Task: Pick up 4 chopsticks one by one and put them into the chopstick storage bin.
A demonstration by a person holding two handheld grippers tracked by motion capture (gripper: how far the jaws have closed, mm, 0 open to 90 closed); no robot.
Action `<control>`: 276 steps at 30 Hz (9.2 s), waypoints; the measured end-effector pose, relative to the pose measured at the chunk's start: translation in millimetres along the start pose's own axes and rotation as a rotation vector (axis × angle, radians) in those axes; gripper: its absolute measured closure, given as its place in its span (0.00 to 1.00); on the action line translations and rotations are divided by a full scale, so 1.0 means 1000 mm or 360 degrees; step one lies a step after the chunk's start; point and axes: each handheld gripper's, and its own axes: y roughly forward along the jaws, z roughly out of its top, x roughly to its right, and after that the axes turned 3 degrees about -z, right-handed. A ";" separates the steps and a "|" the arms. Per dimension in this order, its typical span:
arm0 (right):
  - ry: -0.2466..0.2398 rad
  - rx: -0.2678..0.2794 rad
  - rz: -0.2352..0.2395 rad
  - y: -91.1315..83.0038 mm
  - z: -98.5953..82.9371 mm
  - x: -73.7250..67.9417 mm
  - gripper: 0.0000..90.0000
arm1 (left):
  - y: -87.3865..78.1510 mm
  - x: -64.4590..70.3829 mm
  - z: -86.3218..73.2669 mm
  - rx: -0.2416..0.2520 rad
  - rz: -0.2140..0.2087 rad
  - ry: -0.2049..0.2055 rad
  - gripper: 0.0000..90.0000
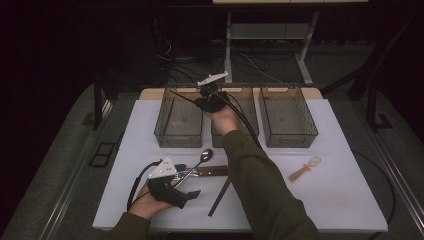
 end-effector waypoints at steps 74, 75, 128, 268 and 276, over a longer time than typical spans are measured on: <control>-0.0106 0.0033 0.0245 -0.082 -0.064 0.023 0.30 | 0.001 0.002 -0.005 -0.0036 0.0027 -0.0039 0.00; -0.0108 0.0037 0.0246 -0.085 -0.068 0.025 0.30 | 0.001 0.002 -0.006 -0.0039 0.0032 -0.0045 0.00; 0.0109 0.0208 0.0041 -0.213 -0.262 0.054 0.12 | 0.003 0.005 -0.001 -0.0063 0.0126 -0.0041 0.00; 0.0100 0.0107 -0.0004 -0.211 -0.282 0.051 0.12 | 0.008 0.026 -0.004 -0.0588 0.0047 -0.0059 1.00; 0.0096 0.0107 -0.0003 -0.211 -0.282 0.050 0.12 | 0.004 0.016 -0.003 -0.0588 0.0123 -0.0060 1.00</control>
